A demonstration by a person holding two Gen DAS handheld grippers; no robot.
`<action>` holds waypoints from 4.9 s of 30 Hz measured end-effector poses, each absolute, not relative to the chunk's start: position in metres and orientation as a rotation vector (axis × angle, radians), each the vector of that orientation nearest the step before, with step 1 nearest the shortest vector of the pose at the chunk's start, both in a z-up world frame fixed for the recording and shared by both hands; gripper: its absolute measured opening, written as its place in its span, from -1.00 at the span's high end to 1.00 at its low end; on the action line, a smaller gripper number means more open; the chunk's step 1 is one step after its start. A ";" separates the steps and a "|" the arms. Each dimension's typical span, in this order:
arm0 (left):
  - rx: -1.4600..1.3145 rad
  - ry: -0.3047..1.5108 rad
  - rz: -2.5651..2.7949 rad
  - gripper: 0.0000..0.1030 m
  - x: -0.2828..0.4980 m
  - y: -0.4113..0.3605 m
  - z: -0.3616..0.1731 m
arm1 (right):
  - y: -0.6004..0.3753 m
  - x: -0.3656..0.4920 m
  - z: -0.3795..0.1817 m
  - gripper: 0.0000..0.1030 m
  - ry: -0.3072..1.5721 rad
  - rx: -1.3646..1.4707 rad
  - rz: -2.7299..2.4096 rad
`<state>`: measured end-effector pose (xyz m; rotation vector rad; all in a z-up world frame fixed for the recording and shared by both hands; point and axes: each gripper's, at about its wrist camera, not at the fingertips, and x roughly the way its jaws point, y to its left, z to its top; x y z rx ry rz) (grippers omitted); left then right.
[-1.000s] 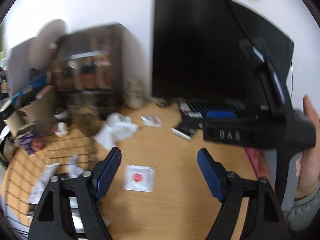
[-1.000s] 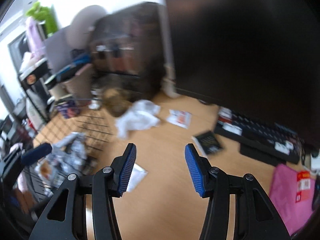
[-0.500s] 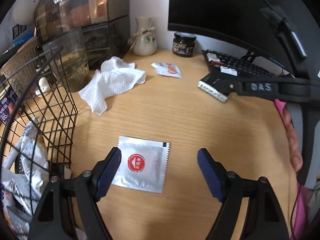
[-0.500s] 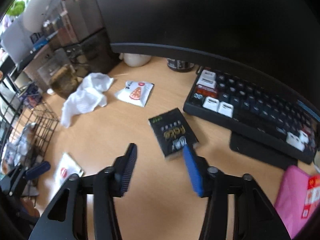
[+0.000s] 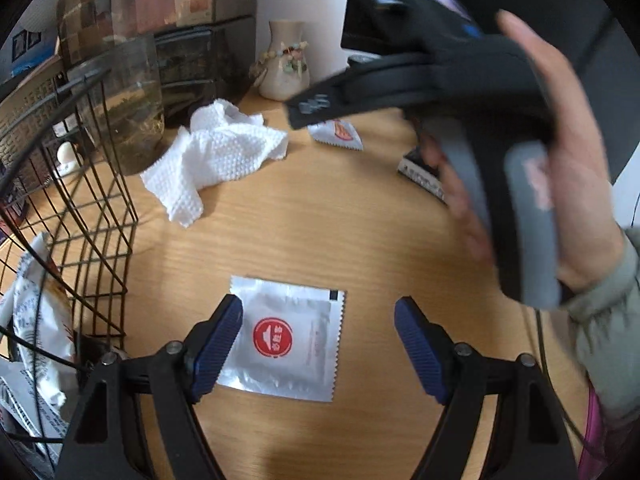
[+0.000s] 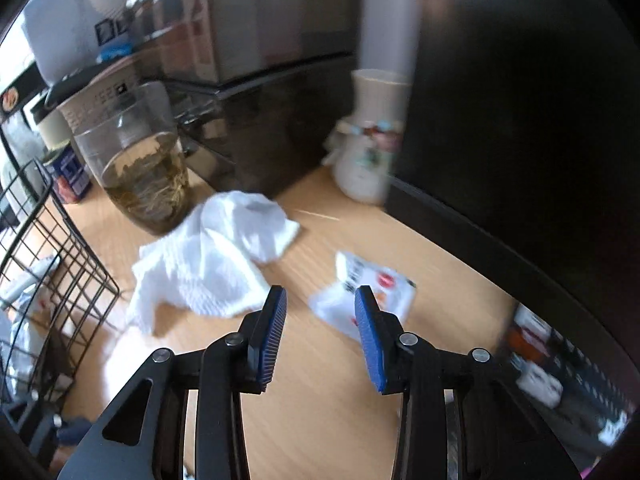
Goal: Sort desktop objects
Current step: 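Move both grippers back over the desk toward the white sachets, then grasp the white wet-wipe sachet with the left gripper while the right grasps a Face tissue pack, then carry the sachet and tissue pack over the basket and open both grippers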
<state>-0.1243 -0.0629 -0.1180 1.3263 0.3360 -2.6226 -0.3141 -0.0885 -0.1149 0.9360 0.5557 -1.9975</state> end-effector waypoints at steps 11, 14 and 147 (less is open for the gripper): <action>1.328 0.350 -2.627 -0.56 -0.120 -0.063 -0.119 | -0.086 -0.313 -0.139 0.30 0.531 1.086 -1.870; 1.323 0.349 -2.623 -0.56 -0.116 -0.061 -0.118 | -0.070 -0.296 -0.142 0.30 0.553 1.104 -1.852; 0.756 0.278 -2.338 0.06 0.085 -0.198 0.019 | -0.109 -0.019 0.021 -0.22 0.432 0.679 -1.754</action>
